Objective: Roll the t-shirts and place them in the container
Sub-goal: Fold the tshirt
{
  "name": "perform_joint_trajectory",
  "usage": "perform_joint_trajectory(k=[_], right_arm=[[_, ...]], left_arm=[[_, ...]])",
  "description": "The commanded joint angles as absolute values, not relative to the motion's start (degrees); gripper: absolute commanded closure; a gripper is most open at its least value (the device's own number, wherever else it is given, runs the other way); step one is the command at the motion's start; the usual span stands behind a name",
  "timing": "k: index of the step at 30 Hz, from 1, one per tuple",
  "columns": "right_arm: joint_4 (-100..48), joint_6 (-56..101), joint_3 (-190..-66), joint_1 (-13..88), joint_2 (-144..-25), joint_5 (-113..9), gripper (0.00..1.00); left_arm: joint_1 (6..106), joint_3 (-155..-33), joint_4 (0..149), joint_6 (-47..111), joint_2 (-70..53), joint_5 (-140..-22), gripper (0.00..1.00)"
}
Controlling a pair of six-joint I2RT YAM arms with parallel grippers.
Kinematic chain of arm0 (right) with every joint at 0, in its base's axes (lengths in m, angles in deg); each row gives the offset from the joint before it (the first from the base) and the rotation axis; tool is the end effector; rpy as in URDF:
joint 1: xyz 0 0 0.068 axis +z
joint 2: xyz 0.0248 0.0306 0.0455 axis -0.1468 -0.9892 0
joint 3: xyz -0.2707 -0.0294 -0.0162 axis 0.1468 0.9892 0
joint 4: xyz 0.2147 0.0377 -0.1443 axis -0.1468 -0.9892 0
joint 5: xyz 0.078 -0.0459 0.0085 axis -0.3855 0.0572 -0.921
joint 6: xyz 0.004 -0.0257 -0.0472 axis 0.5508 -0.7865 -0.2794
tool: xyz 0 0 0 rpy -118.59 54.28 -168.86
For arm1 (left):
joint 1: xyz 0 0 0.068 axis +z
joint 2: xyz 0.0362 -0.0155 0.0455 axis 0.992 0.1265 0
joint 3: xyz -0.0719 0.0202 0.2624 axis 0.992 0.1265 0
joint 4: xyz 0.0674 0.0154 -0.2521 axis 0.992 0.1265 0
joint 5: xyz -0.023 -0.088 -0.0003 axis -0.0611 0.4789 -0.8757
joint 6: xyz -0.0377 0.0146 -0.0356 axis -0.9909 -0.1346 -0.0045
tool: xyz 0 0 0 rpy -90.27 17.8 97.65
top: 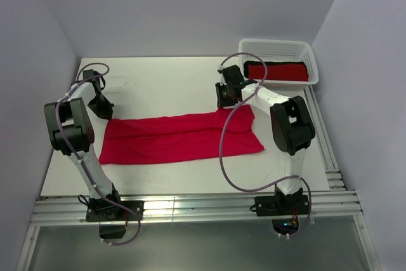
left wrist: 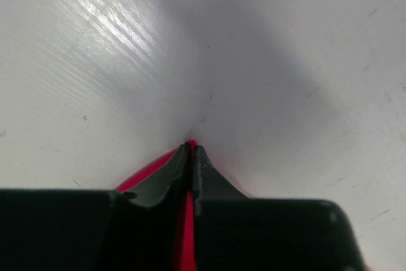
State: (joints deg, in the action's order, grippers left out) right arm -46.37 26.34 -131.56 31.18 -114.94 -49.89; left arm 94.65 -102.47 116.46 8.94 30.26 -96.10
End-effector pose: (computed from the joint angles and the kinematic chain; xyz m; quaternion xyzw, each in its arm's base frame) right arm 0.3881 0.1664 0.1932 -0.1166 0.9392 0.1365 0.2927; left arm 0.3874 0.0860 0.1667 -0.3961 0.9046 0.0276 0.1549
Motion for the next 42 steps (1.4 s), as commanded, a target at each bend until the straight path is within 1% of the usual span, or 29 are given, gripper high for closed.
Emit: perform_joint_trajectory(k=[1, 2, 3, 4, 5, 6, 13, 20, 27, 35, 42], right_arm=[[-45.7, 26.3, -135.1, 31.6, -115.8, -50.1, 0.69], [-45.8, 26.4, -135.2, 31.5, -115.9, -50.3, 0.72], [-45.7, 26.6, -135.4, 31.5, -115.9, -50.2, 0.82], [-45.3, 26.7, -135.2, 31.5, -115.8, -50.3, 0.86], [-45.2, 26.7, -135.2, 31.5, -115.6, -50.3, 0.9], [-45.3, 26.7, -135.2, 31.5, -115.1, -50.3, 1.0], [-46.7, 28.0, -131.8, 31.5, -109.1, -51.7, 1.0], [-47.2, 33.0, -120.5, 32.6, -98.9, -54.5, 1.0], [-47.9, 38.4, -111.8, 38.1, -92.0, -55.4, 1.0], [-50.9, 45.4, -106.8, 46.2, -88.8, -50.4, 1.0], [-53.2, 50.2, -101.3, 48.2, -83.6, -50.5, 0.99]], left_arm=[[94.7, -104.7, 116.9, 8.2, 32.0, -98.8, 0.91], [94.7, -105.0, 117.1, 8.0, 32.1, -99.0, 0.94], [94.7, -105.0, 117.2, 8.1, 32.3, -99.0, 0.97], [94.7, -105.1, 117.4, 8.0, 32.3, -99.2, 0.99], [94.7, -105.3, 117.7, 8.0, 32.6, -99.6, 1.0], [94.7, -105.4, 118.3, 8.0, 32.7, -100.3, 1.0], [94.7, -104.0, 119.8, 7.8, 32.0, -102.4, 1.0], [94.7, -101.9, 119.7, 7.6, 30.9, -101.8, 1.0], [94.8, -101.4, 119.8, 7.7, 30.2, -101.5, 1.0], [94.7, -100.4, 119.1, 8.2, 28.7, -101.3, 1.0], [94.7, -99.8, 119.1, 8.2, 27.9, -101.0, 1.0]])
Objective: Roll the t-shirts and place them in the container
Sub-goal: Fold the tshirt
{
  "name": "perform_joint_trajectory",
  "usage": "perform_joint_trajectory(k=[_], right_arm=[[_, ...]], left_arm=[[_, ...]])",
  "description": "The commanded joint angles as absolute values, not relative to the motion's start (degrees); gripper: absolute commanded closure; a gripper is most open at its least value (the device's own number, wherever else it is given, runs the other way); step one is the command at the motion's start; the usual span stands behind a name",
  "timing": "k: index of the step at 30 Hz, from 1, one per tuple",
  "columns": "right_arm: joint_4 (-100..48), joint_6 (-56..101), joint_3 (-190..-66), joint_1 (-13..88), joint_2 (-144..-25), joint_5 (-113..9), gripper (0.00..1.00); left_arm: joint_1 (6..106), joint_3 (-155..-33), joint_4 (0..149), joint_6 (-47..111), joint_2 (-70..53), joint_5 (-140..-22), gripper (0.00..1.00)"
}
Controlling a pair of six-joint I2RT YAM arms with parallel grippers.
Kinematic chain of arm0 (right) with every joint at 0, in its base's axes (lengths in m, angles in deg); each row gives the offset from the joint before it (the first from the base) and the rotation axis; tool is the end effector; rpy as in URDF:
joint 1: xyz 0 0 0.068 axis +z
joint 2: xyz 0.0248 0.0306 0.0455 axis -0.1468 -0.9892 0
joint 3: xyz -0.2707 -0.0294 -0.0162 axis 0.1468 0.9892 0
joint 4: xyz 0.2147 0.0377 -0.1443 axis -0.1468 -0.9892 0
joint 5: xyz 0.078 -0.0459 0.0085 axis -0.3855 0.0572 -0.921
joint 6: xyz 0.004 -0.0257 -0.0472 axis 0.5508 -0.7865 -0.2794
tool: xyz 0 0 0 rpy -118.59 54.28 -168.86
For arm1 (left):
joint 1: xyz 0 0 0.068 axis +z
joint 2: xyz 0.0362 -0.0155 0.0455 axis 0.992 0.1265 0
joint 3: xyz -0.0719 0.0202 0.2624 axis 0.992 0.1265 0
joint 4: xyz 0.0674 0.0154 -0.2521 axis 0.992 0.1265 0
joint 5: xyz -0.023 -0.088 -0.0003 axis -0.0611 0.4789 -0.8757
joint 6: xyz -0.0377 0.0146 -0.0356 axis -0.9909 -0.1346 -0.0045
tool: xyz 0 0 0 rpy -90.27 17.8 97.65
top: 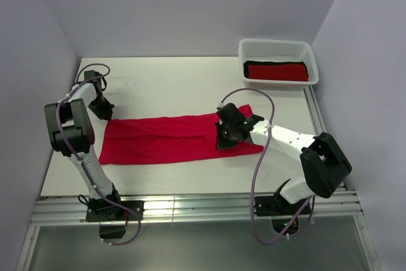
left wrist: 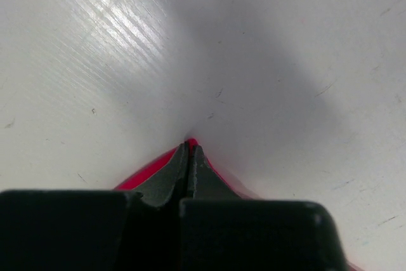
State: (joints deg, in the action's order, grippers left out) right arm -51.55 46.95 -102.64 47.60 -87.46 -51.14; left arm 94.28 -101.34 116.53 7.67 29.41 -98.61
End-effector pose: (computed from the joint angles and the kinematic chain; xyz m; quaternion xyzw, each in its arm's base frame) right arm 0.2187 0.1835 0.1969 -0.0835 0.9591 0.1998 0.1824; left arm 0.3830 0.0841 0.1671 -0.4055 0.8993 0.0472 0.1566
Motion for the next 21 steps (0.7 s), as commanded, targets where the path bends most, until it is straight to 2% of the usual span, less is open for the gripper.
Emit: perform_joint_trajectory(k=[1, 3, 5, 7, 10, 15, 21], right_arm=[[-53.4, 50.5, -100.6, 48.3, -83.2, -50.9, 0.95], [-53.7, 50.8, -100.2, 48.9, -82.0, -51.5, 0.61], [-54.0, 50.6, -100.3, 49.0, -80.8, -51.4, 0.42], [-54.6, 50.8, -101.6, 49.0, -80.0, -49.3, 0.32], [-56.0, 49.6, -106.2, 48.2, -80.7, -46.0, 0.29], [-58.3, 44.7, -115.7, 43.0, -89.9, -46.0, 0.28], [-62.3, 40.7, -123.6, 38.7, -99.4, -39.5, 0.28]], left_arm=[[94.7, -99.7, 119.1, 8.2, 27.8, -101.0, 1.0], [94.7, -99.7, 119.2, 8.0, 27.6, -101.2, 1.0], [94.7, -99.9, 119.5, 8.0, 27.5, -101.3, 1.0], [94.7, -100.1, 119.8, 7.9, 27.3, -101.4, 1.0], [94.7, -100.6, 120.6, 7.6, 26.8, -101.9, 1.0], [94.7, -102.7, 122.0, 7.7, 24.2, -103.4, 1.0], [91.3, -107.1, 124.4, 7.8, 21.8, -107.6, 0.89]])
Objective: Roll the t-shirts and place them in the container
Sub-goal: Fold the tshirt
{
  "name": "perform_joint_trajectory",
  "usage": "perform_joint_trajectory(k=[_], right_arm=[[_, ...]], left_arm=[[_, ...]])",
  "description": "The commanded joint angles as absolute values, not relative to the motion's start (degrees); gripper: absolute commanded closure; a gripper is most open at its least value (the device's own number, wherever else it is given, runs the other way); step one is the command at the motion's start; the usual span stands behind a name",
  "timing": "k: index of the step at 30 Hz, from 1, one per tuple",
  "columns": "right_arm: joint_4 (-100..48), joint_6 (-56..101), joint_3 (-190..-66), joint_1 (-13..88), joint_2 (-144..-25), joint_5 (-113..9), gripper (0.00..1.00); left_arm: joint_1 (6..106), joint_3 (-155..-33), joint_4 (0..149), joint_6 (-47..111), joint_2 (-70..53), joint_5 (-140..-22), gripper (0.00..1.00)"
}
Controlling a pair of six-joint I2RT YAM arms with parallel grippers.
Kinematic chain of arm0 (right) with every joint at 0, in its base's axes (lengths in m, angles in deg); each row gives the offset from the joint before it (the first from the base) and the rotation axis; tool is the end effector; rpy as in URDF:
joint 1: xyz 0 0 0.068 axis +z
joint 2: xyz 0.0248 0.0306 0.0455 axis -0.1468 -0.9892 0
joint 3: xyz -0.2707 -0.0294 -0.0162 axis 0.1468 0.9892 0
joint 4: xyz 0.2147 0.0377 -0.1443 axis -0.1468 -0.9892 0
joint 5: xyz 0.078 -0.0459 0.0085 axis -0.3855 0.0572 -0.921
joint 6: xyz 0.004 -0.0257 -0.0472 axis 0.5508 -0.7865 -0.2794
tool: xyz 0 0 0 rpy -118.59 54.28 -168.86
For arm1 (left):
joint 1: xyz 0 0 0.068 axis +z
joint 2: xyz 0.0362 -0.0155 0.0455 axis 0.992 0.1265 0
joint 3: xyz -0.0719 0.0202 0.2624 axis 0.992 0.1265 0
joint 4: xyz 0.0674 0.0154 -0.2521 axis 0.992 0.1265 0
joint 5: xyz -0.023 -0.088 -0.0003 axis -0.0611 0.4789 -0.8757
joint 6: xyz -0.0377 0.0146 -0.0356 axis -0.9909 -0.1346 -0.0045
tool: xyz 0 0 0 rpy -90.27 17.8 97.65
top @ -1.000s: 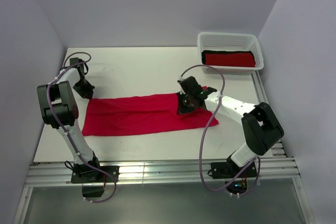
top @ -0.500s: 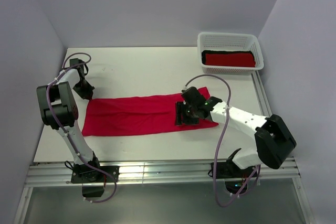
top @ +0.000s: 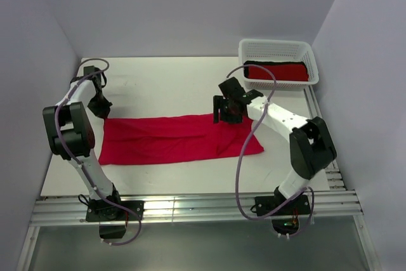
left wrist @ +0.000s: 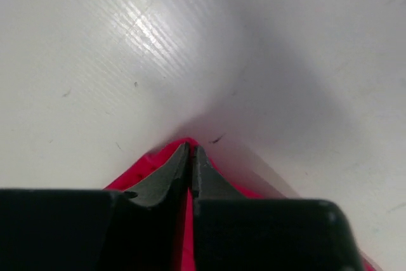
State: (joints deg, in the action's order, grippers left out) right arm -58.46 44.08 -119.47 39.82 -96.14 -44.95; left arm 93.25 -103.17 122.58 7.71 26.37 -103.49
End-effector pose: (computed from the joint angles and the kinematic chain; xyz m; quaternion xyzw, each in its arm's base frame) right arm 0.2877 0.1759 0.2337 -0.0281 0.9610 0.1423 0.2356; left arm 0.3750 0.0784 0.1927 -0.4005 0.8986 0.0893 0.1557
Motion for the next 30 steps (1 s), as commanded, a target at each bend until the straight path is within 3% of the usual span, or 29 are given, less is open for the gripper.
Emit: perform_joint_trajectory(k=[1, 2, 3, 4, 7, 8, 13, 23, 27, 30], right_arm=[[-63.9, 40.1, -125.6, 38.8, -100.5, -38.3, 0.3], [-64.7, 40.0, -126.9, 38.7, -102.5, -36.6, 0.32], [-65.0, 39.7, -126.9, 38.7, -103.2, -35.9, 0.34], [-64.8, 38.9, -127.2, 38.7, -103.5, -35.6, 0.36], [-62.6, 36.9, -126.0, 38.5, -103.6, -35.0, 0.39], [-62.1, 36.5, -125.8, 38.3, -103.8, -35.2, 0.4], [-60.1, 34.8, -124.7, 36.8, -105.3, -35.8, 0.47], [-55.3, 31.3, -123.6, 35.3, -107.5, -36.9, 0.5], [-54.7, 31.2, -122.6, 34.7, -107.1, -39.3, 0.73], [-54.4, 31.6, -121.4, 34.5, -106.1, -40.5, 0.97]], left_arm=[[90.0, -108.0, 124.7, 7.7, 21.5, -107.7, 0.84], [89.2, -108.6, 124.8, 7.4, 20.6, -107.9, 0.71], [88.5, -108.6, 124.8, 7.3, 20.1, -108.4, 0.71], [87.2, -108.9, 124.7, 7.4, 19.5, -107.9, 0.58], [84.9, -110.4, 125.1, 7.7, 18.3, -109.2, 0.36], [84.6, -110.8, 125.6, 7.6, 18.5, -109.3, 0.34], [84.4, -111.6, 127.7, 7.4, 20.8, -110.3, 0.33], [84.9, -108.6, 125.1, 8.0, 21.3, -105.0, 0.34], [85.5, -107.8, 124.6, 8.1, 21.5, -104.1, 0.34], [85.9, -107.5, 124.7, 8.1, 21.9, -103.9, 0.34]])
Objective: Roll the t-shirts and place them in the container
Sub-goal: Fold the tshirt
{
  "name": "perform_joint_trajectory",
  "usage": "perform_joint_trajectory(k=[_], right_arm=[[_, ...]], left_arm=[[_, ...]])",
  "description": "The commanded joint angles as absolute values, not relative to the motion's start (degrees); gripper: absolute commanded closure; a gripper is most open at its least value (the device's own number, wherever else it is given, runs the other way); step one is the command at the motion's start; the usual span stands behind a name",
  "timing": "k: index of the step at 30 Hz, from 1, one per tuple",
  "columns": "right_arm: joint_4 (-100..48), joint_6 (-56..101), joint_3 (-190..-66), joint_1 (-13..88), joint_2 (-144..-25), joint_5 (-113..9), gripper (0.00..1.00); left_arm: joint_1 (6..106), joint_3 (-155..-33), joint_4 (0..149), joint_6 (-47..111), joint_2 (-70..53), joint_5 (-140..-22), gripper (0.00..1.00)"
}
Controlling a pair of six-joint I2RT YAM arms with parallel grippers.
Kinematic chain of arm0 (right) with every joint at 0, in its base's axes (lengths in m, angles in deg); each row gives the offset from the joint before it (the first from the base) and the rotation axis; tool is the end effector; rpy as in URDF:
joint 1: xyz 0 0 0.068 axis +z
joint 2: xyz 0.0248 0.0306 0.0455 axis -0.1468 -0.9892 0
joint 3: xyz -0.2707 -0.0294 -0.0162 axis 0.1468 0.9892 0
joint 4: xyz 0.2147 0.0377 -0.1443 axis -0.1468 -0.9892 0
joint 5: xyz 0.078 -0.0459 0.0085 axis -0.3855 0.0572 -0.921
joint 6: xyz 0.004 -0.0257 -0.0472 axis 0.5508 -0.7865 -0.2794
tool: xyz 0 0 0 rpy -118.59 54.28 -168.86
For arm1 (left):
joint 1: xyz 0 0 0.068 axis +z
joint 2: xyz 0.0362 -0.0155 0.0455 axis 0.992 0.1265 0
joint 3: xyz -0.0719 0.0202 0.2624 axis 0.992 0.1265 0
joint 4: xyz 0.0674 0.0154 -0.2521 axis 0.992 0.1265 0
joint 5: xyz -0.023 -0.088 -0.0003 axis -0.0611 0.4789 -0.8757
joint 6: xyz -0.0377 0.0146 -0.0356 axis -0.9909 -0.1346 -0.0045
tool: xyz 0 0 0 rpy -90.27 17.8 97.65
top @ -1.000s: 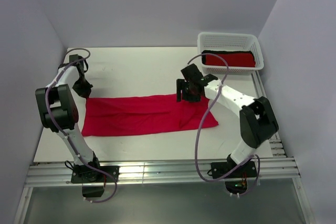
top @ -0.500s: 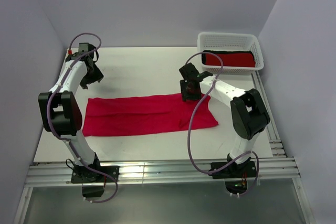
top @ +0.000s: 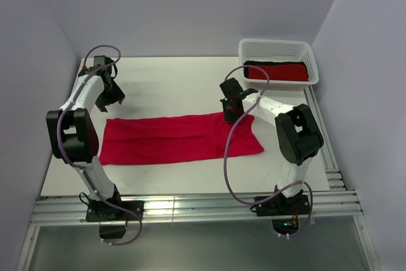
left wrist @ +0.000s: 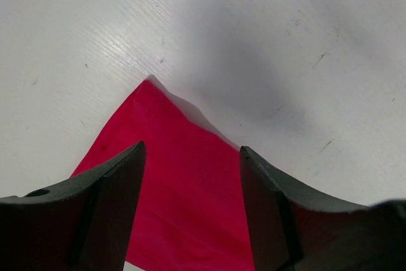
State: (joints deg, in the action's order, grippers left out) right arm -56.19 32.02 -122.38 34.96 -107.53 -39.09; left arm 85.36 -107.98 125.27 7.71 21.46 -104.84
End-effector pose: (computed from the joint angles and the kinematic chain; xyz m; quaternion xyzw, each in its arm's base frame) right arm 0.3311 0.1616 0.1846 -0.0778 0.9709 0.0405 0.2230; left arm 0.3805 0.0269 0.2462 -0.3431 0.9100 0.0712 0.2216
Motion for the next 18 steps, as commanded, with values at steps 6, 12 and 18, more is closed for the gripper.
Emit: perform_joint_trajectory(k=[6, 12, 18], right_arm=[[-52.4, 33.1, -116.4, 33.1, -100.4, -42.5, 1.0], [-50.3, 34.9, -108.9, 32.3, -91.5, -43.9, 1.0], [-52.4, 36.6, -104.1, 32.2, -86.0, -46.9, 1.0]], left_arm=[[86.1, -107.1, 124.2, 8.2, 22.1, -103.5, 0.35], [86.0, -106.5, 123.8, 8.3, 22.2, -103.5, 0.35], [86.0, -105.8, 123.2, 8.2, 22.6, -103.0, 0.35]])
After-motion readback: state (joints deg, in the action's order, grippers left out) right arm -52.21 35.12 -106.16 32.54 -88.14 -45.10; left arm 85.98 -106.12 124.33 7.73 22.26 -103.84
